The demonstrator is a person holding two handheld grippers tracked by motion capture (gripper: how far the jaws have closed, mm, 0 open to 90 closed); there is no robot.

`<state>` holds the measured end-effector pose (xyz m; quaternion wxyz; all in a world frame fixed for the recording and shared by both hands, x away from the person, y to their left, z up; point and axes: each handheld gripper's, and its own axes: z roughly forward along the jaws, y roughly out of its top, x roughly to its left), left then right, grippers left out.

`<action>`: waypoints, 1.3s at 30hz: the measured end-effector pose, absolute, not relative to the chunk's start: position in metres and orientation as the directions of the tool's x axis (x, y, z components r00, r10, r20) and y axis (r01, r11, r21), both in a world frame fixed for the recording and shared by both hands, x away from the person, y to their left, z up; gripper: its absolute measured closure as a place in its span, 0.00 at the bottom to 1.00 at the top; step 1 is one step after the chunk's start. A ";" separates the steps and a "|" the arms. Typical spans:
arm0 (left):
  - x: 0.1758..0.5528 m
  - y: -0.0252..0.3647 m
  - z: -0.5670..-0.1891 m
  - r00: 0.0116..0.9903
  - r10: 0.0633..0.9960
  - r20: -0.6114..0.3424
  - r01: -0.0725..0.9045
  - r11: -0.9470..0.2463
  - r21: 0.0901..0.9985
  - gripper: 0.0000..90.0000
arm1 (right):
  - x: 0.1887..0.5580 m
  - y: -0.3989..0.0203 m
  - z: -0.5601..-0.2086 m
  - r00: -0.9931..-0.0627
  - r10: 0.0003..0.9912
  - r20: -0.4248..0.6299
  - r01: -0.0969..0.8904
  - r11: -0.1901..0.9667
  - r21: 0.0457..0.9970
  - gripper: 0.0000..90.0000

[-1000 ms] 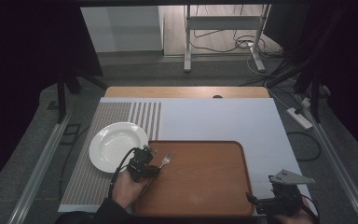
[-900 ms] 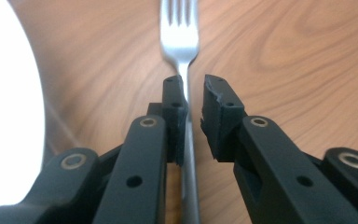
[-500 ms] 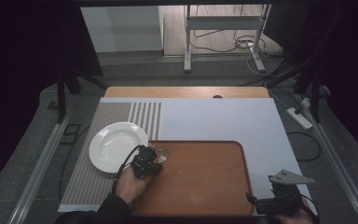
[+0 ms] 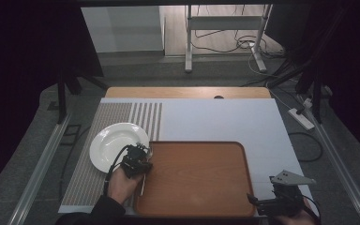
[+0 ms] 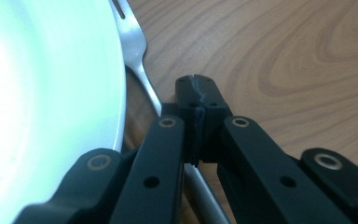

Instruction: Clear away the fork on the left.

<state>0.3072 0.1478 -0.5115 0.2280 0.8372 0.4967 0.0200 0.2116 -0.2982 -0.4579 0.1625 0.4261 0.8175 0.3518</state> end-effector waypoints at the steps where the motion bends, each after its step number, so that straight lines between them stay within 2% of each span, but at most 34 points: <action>1: 0.307 0.148 -0.511 0.510 0.839 -0.191 0.820 -0.406 0.403 0.99 | 0.212 -0.298 -0.458 -0.585 0.811 0.036 0.582 0.389 0.714 0.00; 4: 0.307 0.148 -0.511 0.516 0.829 -0.215 0.815 -0.398 0.421 0.98 | 0.212 -0.298 -0.458 -0.584 0.811 0.034 0.583 0.390 0.713 0.00; 13: 0.304 0.150 -0.501 0.548 0.805 -0.226 0.780 -0.394 0.486 0.85 | 0.212 -0.299 -0.458 -0.582 0.812 0.038 0.584 0.386 0.714 0.00; 17: 0.302 0.150 -0.497 0.569 0.794 -0.214 0.758 -0.404 0.512 0.72 | 0.212 -0.299 -0.458 -0.581 0.813 0.040 0.586 0.384 0.714 0.00; 18: 0.301 0.149 -0.496 0.575 0.790 -0.211 0.751 -0.407 0.520 0.72 | 0.212 -0.299 -0.458 -0.581 0.813 0.040 0.586 0.384 0.714 0.00; 20: 0.300 0.149 -0.494 0.587 0.783 -0.207 0.737 -0.410 0.538 0.65 | 0.212 -0.299 -0.458 -0.581 0.813 0.041 0.587 0.383 0.713 0.00; 21: 0.300 0.149 -0.493 0.591 0.782 -0.200 0.731 -0.413 0.543 0.58 | 0.212 -0.299 -0.458 -0.581 0.813 0.041 0.587 0.383 0.713 0.00; 22: 0.299 0.149 -0.493 0.594 0.780 -0.195 0.726 -0.416 0.548 0.58 | 0.212 -0.299 -0.458 -0.581 0.813 0.041 0.587 0.383 0.713 0.00; 27: 0.296 0.151 -0.488 0.622 0.763 -0.176 0.684 -0.420 0.596 0.41 | 0.212 -0.299 -0.458 -0.580 0.813 0.043 0.588 0.381 0.714 0.00; 34: 0.296 0.155 -0.487 0.632 0.748 -0.201 0.676 -0.406 0.615 0.25 | 0.212 -0.298 -0.458 -0.579 0.814 0.039 0.587 0.384 0.712 0.00; 39: 0.296 0.155 -0.486 0.640 0.740 -0.207 0.673 -0.410 0.616 0.18 | 0.213 -0.298 -0.457 -0.583 0.812 0.033 0.578 0.386 0.719 0.00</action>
